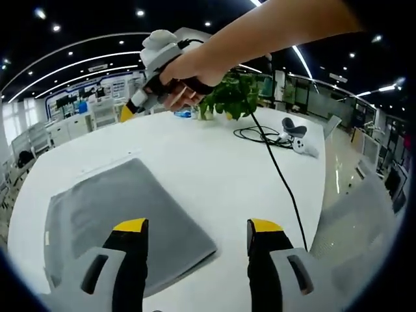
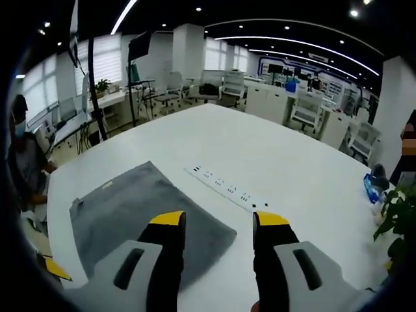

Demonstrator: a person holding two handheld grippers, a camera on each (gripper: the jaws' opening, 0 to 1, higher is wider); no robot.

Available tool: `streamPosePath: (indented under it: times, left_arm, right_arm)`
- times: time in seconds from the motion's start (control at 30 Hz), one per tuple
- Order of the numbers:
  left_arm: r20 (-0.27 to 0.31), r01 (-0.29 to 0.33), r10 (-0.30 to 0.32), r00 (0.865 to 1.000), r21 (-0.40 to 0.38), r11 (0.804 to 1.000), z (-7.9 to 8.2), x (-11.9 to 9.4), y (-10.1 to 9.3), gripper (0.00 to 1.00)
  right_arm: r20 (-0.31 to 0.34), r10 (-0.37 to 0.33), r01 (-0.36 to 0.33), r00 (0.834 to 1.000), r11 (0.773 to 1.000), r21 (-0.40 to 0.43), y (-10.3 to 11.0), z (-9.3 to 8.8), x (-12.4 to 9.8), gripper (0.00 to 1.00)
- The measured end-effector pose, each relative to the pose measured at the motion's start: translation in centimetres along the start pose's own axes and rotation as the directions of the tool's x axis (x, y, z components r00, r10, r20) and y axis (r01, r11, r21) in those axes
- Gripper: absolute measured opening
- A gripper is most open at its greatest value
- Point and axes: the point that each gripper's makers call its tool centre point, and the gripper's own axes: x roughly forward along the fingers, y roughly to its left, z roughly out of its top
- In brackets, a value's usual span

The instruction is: Fold the towel on the table until its edges align and the towel forms a compact rectangular stack.

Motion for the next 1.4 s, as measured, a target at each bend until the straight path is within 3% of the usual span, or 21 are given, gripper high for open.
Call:
streamPosePath:
  times: [0.47,0.8,1.4]
  left_arm:
    - [-0.019,0.004,-0.004,1.000,0.027,1.000,-0.5,2.0,-1.3,0.58]
    - [-0.078,0.025,-0.023,0.997,0.024,0.999,-3.0,3.7,-2.0,0.55]
    - [-0.157,0.068,-0.062,0.986,0.036,0.997,-5.3,5.6,-2.6,0.42]
  right_arm:
    - [-0.019,0.013,-0.013,1.000,1.000,0.001,0.0,-2.2,-0.8,0.40]
    - [-0.037,0.033,-0.033,0.999,0.999,0.008,0.3,-3.8,-0.2,0.39]
    - [-0.058,0.067,-0.065,0.996,0.997,0.033,0.0,-6.6,2.0,0.33]
